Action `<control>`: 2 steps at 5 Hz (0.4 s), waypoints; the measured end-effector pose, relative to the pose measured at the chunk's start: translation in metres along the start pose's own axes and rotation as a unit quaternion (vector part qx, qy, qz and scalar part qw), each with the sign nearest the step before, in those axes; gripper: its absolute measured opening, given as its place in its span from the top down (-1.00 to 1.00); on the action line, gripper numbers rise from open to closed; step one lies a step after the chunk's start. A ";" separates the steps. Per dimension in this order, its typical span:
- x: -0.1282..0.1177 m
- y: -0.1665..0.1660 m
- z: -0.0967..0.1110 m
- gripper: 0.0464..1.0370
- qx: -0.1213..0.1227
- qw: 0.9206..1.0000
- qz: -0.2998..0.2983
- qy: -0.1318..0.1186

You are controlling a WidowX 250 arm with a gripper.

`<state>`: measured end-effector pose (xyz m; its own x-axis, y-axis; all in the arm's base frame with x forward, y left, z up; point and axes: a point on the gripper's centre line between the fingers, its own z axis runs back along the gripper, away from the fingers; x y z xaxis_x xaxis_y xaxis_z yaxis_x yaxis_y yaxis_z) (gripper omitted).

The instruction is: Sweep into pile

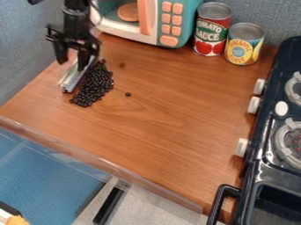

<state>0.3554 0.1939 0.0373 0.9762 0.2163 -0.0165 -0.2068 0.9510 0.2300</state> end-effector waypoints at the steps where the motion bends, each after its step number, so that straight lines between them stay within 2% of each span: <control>1: -0.003 0.013 0.002 -0.93 -0.002 1.000 0.015 0.008; 2: -0.004 0.015 0.005 -0.95 0.002 1.000 0.019 0.008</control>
<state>0.3488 0.2063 0.0458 0.9664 0.2559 -0.0223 -0.2437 0.9409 0.2353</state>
